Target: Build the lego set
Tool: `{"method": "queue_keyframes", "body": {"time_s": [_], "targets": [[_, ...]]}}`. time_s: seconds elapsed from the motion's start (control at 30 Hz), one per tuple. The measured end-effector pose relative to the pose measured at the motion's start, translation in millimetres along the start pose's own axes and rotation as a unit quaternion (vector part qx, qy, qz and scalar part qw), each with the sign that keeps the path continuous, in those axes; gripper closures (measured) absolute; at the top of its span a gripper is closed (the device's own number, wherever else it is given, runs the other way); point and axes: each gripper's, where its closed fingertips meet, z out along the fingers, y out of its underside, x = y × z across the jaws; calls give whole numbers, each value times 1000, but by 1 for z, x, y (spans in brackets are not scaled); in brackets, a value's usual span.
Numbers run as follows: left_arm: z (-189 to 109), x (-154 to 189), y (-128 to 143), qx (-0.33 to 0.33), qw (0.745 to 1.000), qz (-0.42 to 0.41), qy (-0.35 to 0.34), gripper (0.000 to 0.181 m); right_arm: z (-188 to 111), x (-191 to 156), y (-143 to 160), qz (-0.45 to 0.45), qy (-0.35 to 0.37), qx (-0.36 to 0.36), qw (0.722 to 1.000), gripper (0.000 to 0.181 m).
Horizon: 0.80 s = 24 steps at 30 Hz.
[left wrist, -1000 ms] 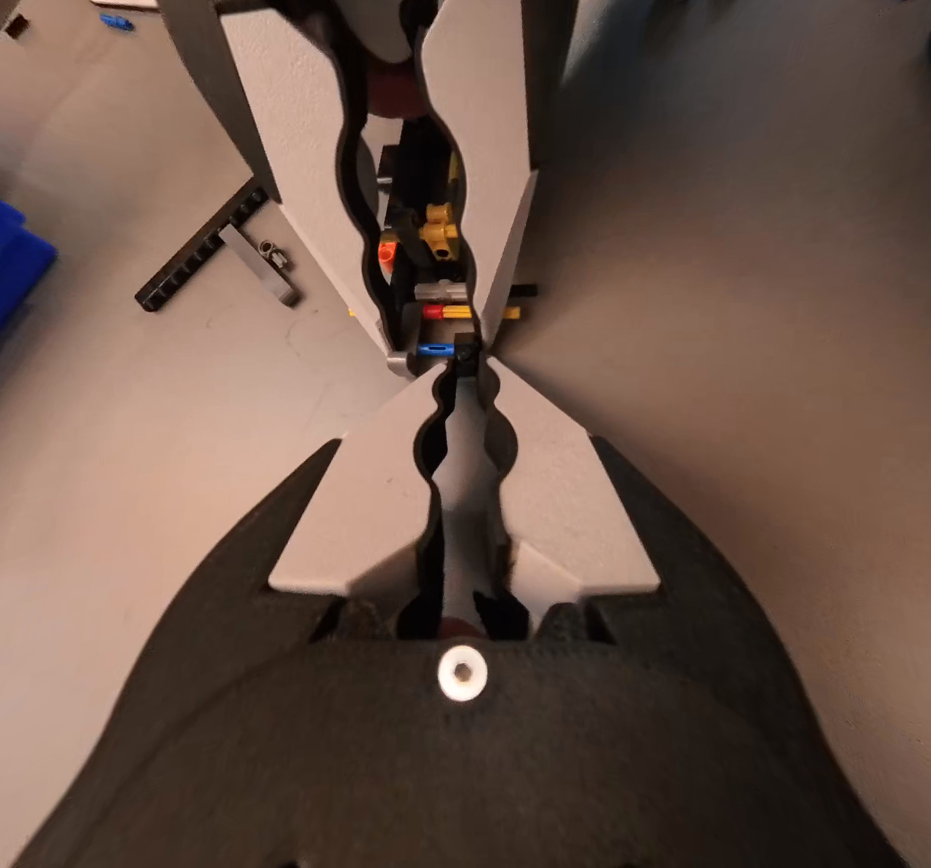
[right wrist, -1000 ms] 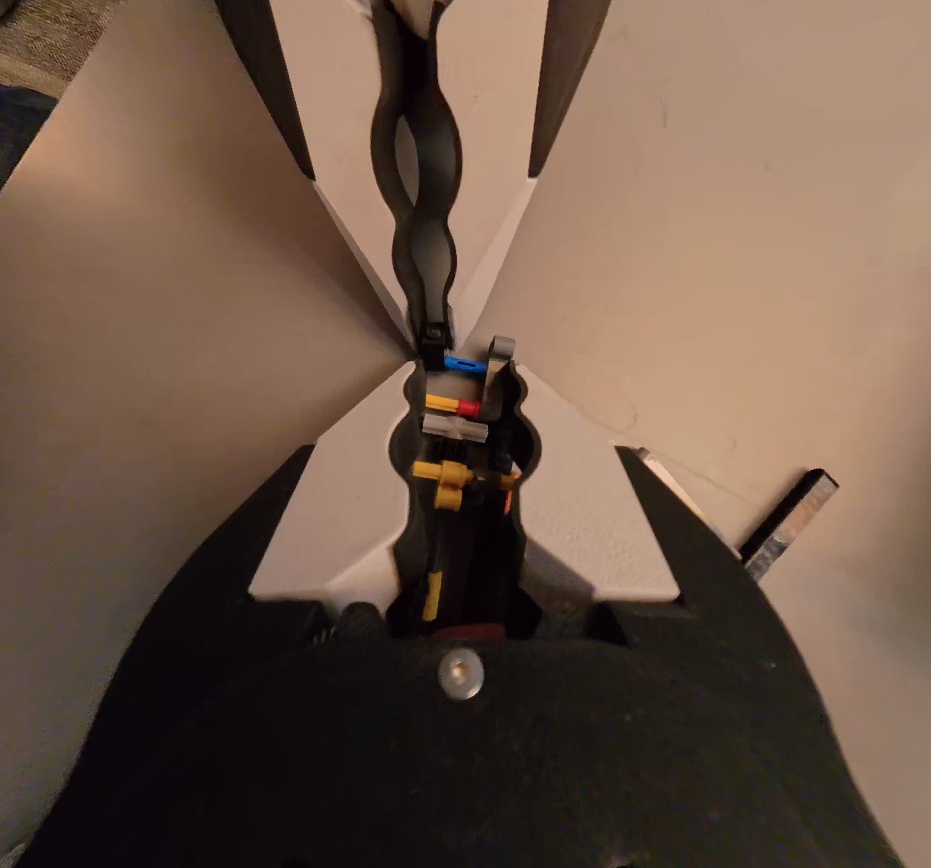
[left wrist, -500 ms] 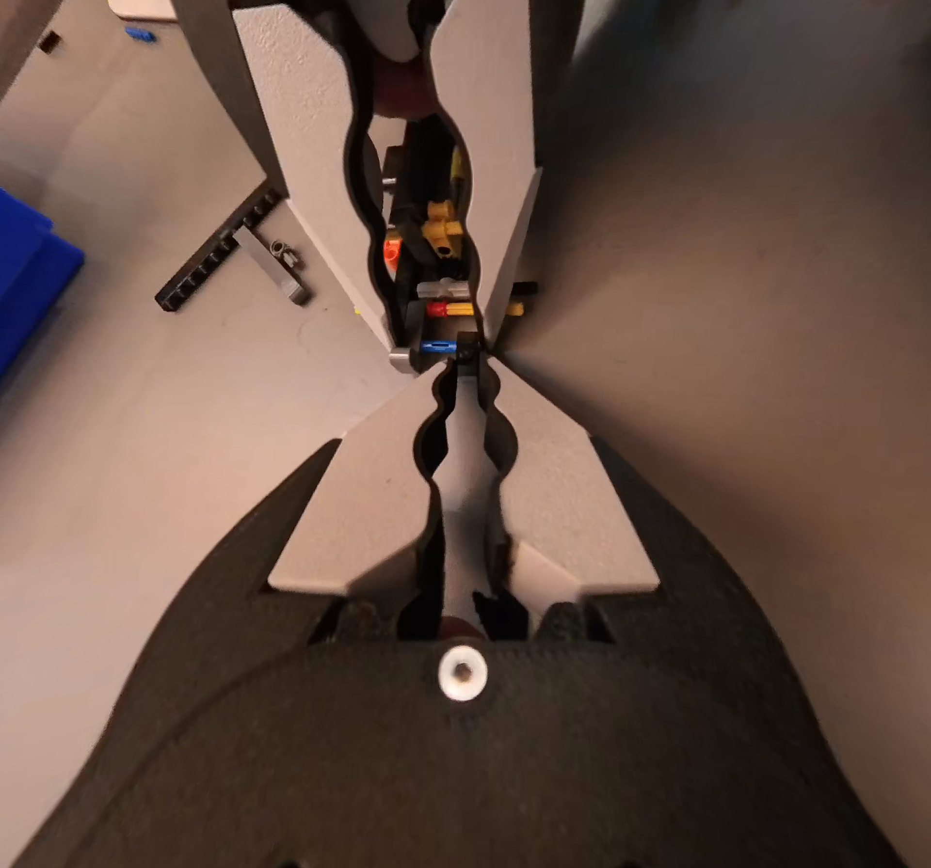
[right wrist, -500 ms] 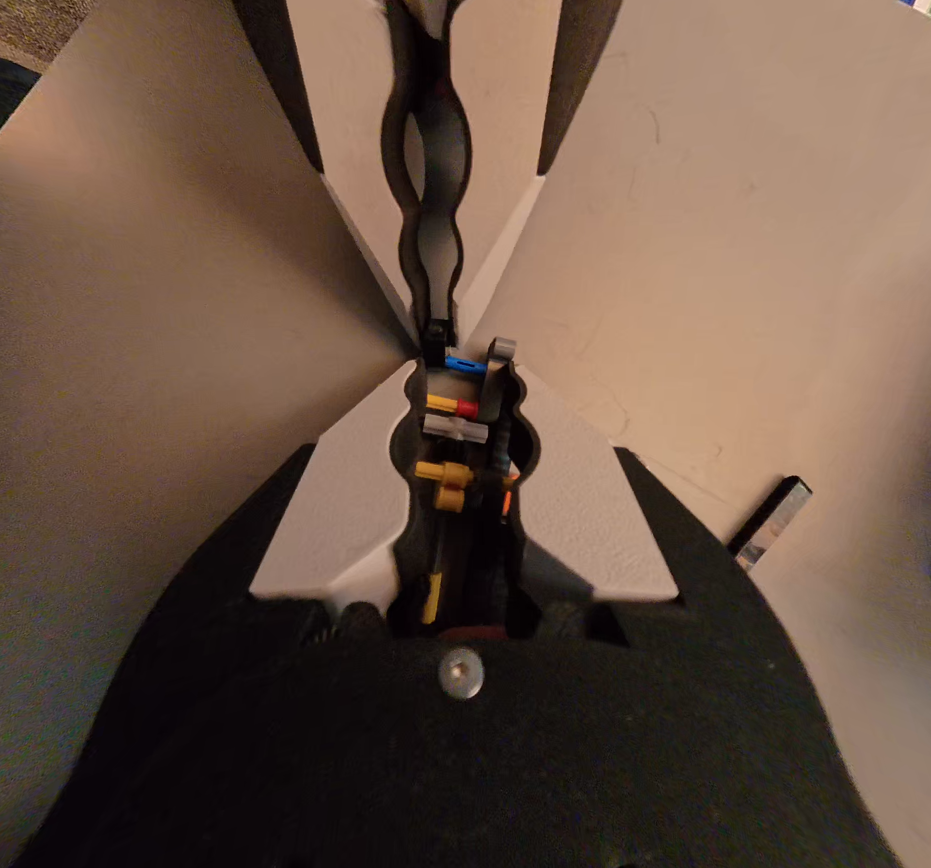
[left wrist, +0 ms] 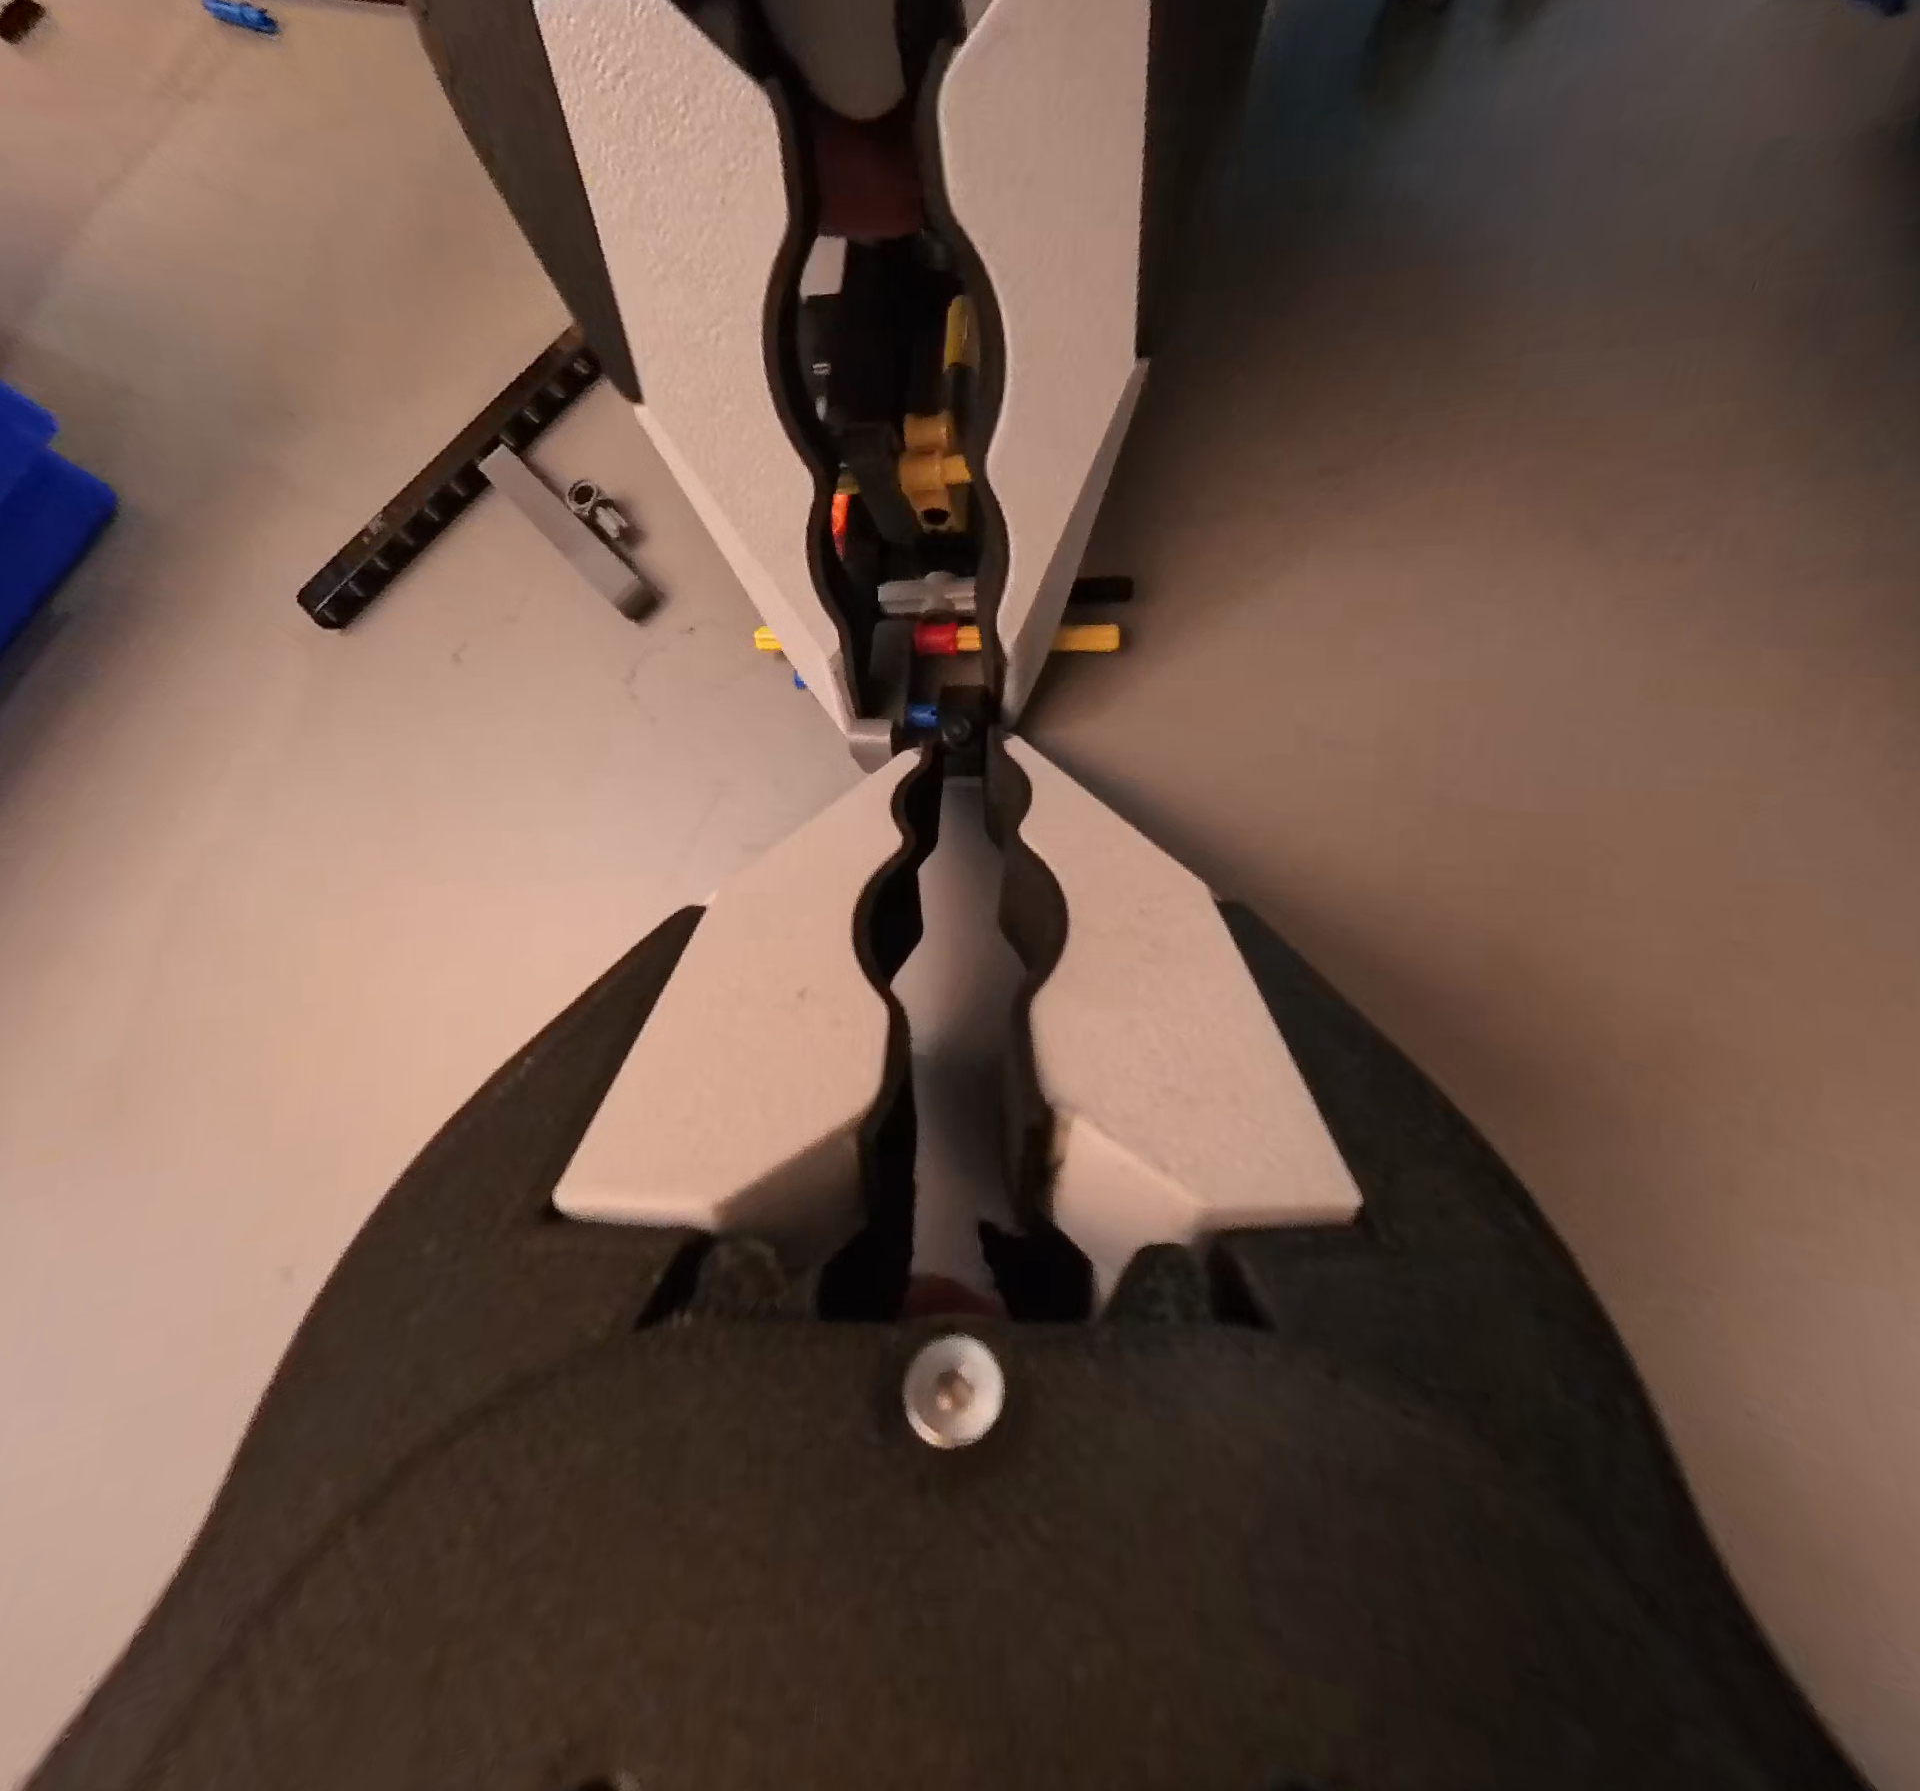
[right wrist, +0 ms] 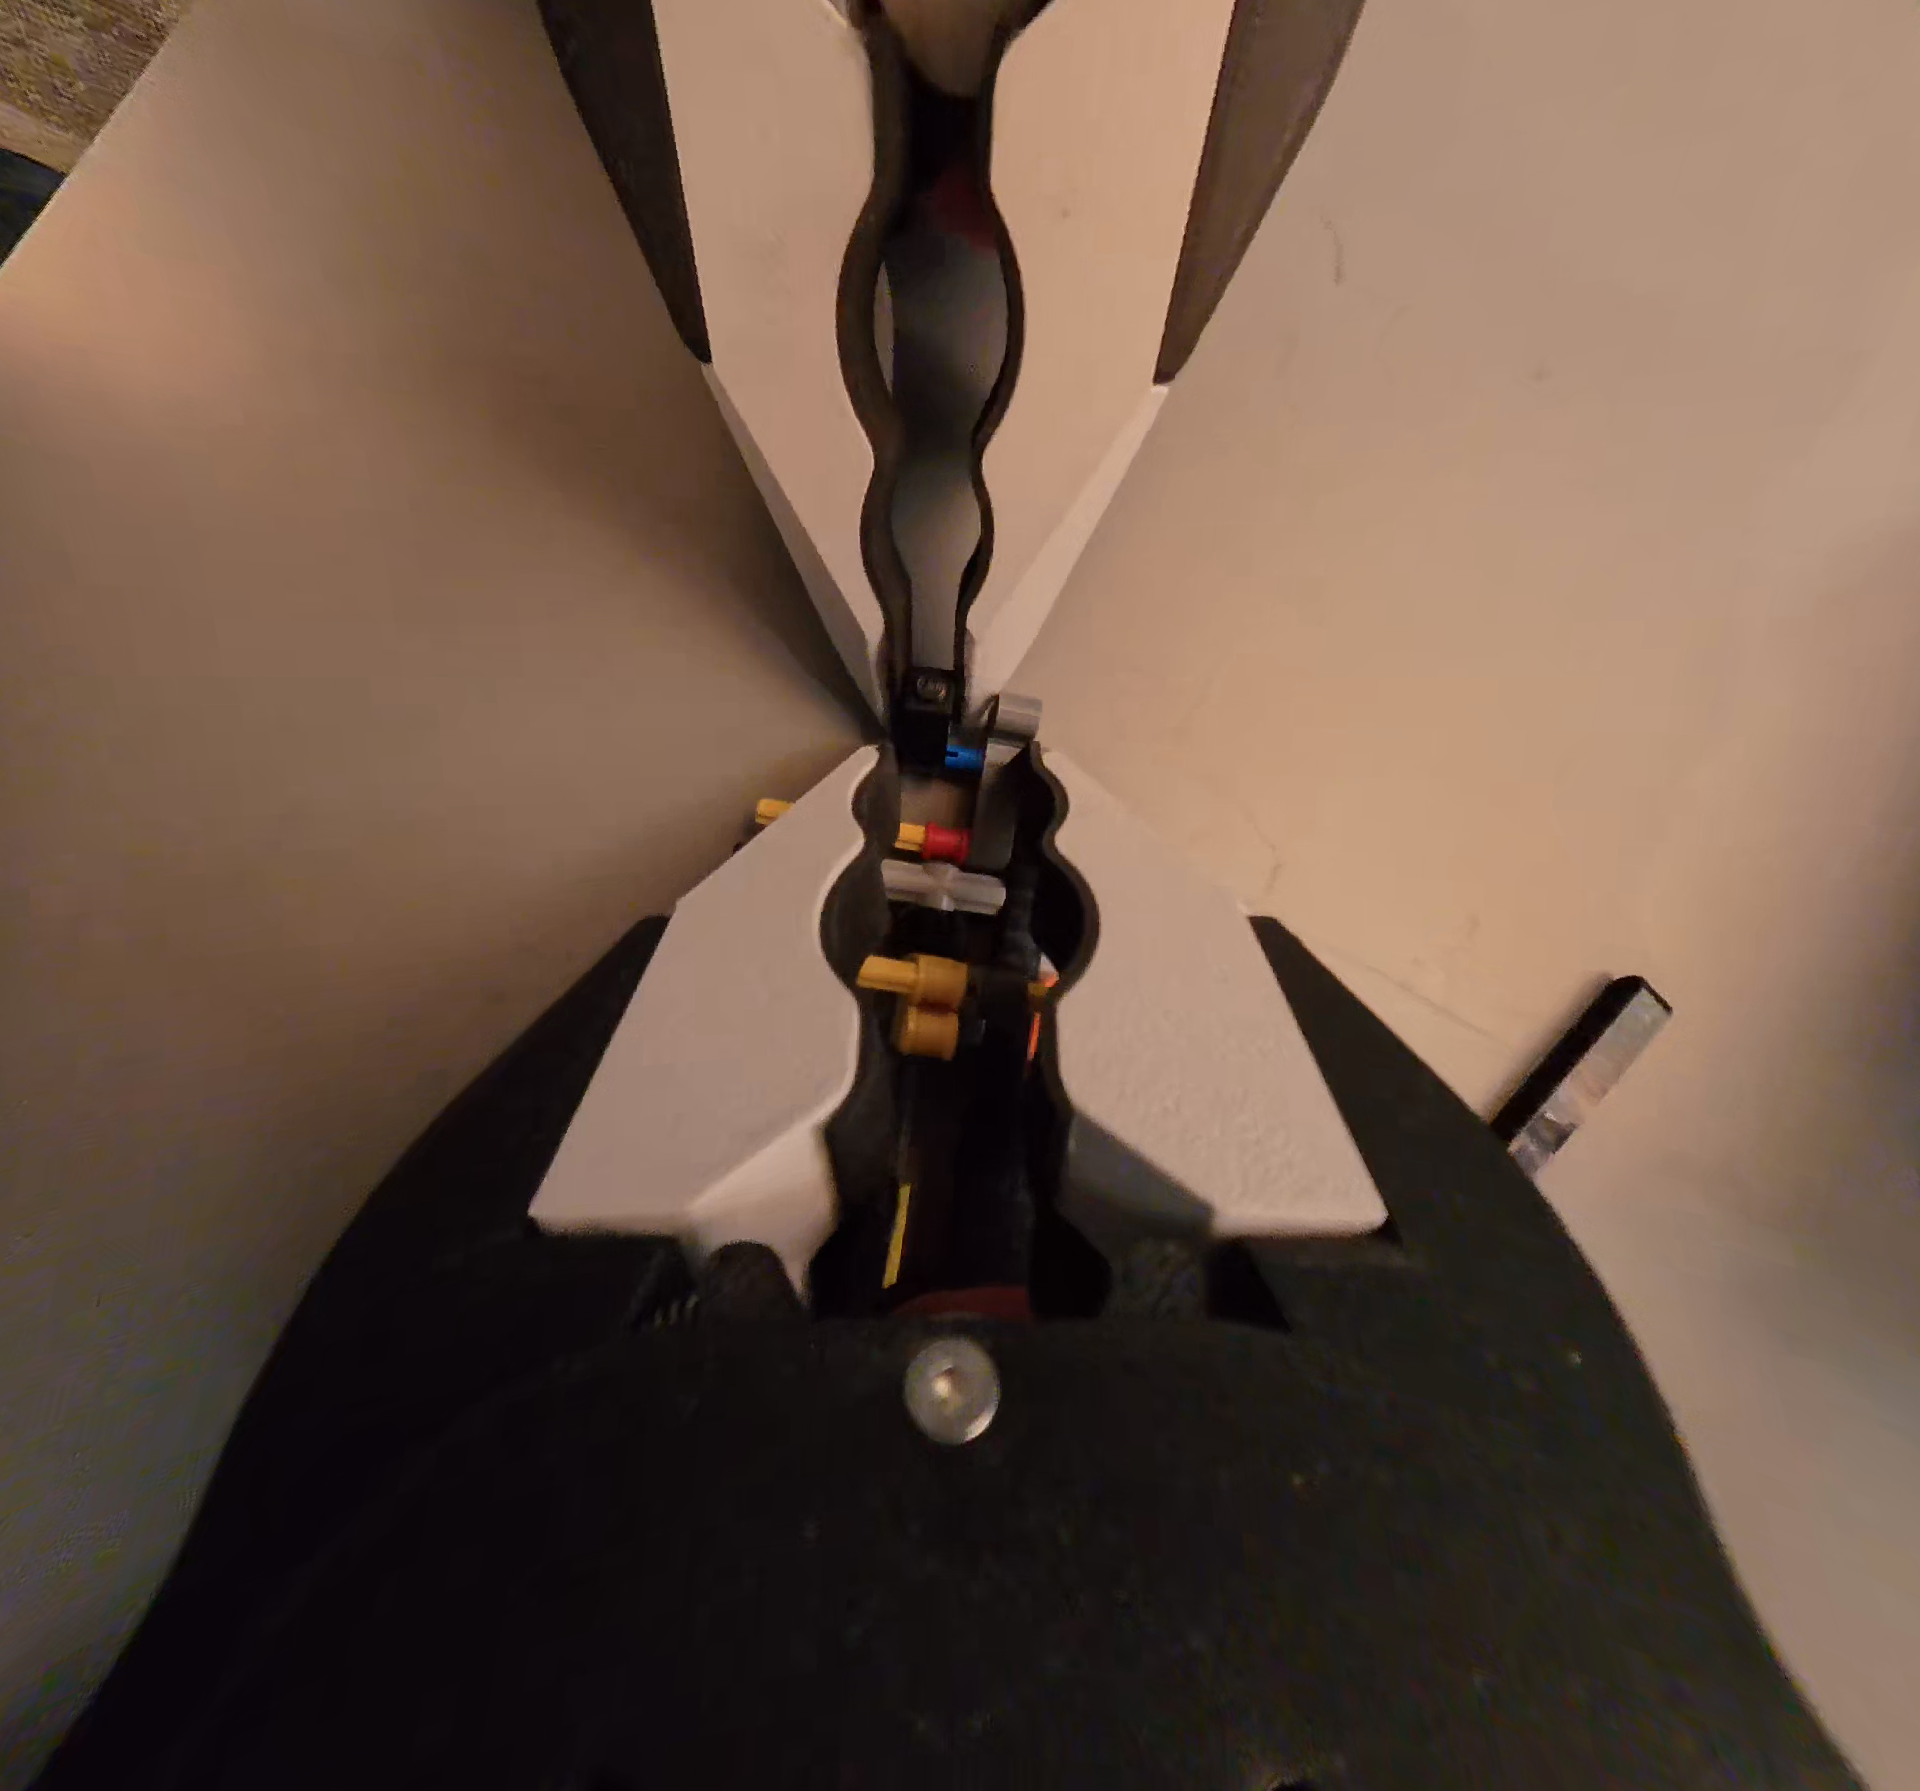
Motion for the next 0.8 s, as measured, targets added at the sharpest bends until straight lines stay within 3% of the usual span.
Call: {"method": "queue_keyframes", "body": {"time_s": [0.03,0.2,0.27,0.43,0.53,0.67,0.8], "targets": [[0,-1,0,0,1000,-1,-5,175,0,1,0,3,-1,0,1000,160],[-4,-3,0,3,999,-11,-45,160,-4,4,-2,10,-2,10,1000,151],[-9,-10,2,-1,996,-19,-82,142,-4,2,1,9,-11,7,1000,160],[-14,-13,5,-16,995,-26,-92,134,-4,0,0,8,-15,7,1000,160],[-7,-15,2,-22,997,14,-78,142,-3,-1,-1,12,-19,5,1000,160],[2,-7,-1,-12,1000,3,-29,157,-4,-1,0,26,-38,7,999,160],[4,-5,-2,-1,1000,-4,-20,157,-4,-3,1,25,-47,6,999,161]]}}
